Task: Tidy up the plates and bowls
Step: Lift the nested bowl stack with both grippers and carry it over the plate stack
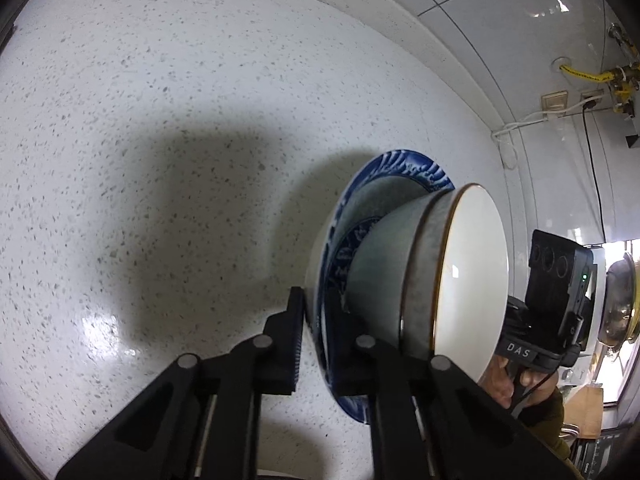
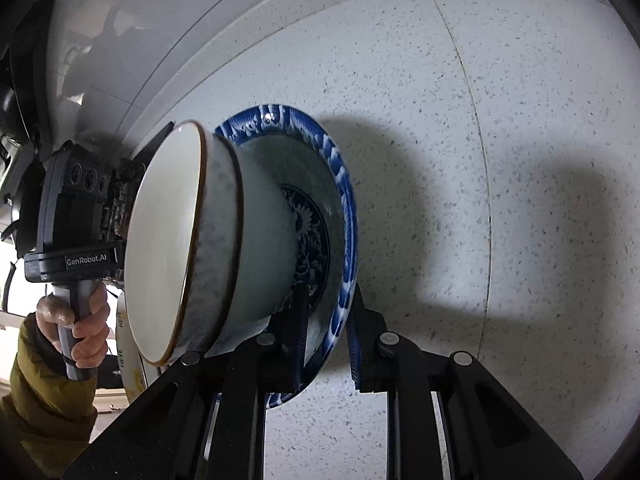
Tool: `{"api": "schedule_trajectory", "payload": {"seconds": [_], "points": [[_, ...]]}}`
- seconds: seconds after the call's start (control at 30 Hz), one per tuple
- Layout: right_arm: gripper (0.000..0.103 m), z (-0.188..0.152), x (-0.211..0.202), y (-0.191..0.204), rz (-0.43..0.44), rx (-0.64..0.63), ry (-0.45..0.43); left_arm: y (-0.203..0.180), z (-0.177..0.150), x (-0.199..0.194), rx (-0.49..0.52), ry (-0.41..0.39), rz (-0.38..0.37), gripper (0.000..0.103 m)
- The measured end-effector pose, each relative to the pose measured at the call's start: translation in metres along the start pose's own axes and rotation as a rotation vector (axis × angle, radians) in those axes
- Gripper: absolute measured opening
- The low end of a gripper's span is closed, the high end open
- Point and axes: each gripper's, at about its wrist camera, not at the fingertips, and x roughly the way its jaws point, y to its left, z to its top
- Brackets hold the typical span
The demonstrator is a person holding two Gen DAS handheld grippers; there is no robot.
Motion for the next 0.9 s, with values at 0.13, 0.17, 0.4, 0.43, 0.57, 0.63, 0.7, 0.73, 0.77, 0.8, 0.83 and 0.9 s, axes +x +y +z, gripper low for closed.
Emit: {"api": "schedule_trajectory", "payload": {"seconds": [0.13,0.17,0.4,0.43,0.57,0.63,0.7,0.73,0.77,0.8,0.83,0.9], "points": [[0.016,0.005,0.009,0.013,-0.023,-0.015,-0.017,-0.004,-0.005,0.001,0.011,-0.017,0.011,0.008],[0.016,0.005,0.009,0.014,-0.027,-0.022,-0.021,-0.005,-0.005,0.001,0.013,-0.021,0.014,0.008],[0.015,0.001,0.007,0.015,-0.039,-0.051,-0.035,-0.001,-0.014,-0.009,0.022,-0.044,0.020,0.008],[0.015,0.000,0.006,0.014,-0.042,-0.054,-0.033,-0.002,-0.016,-0.010,0.021,-0.046,0.022,0.008],[0.015,0.002,0.007,0.018,-0.054,-0.052,-0.018,-0.006,-0.016,-0.010,0.017,-0.050,0.030,0.008],[0.015,0.005,0.009,0.021,-0.056,-0.046,-0.010,-0.007,-0.016,-0.011,0.010,-0.056,0.029,0.008],[0.015,0.007,0.008,0.023,-0.062,-0.044,-0.001,-0.009,-0.016,-0.012,0.003,-0.062,0.030,0.008],[0.015,0.007,0.007,0.024,-0.065,-0.046,0.001,-0.009,-0.016,-0.014,0.000,-0.066,0.028,0.008],[0.015,0.008,0.005,0.026,-0.067,-0.048,0.001,-0.009,-0.017,-0.016,-0.002,-0.072,0.026,0.008],[0.015,0.009,0.004,0.028,-0.069,-0.050,-0.002,-0.008,-0.019,-0.020,-0.003,-0.078,0.023,0.008],[0.015,0.010,0.002,0.030,-0.071,-0.055,-0.005,-0.007,-0.020,-0.023,-0.005,-0.085,0.020,0.008],[0.015,0.010,-0.004,0.035,-0.073,-0.064,-0.010,-0.009,-0.022,-0.031,-0.009,-0.099,0.014,0.008]]}}
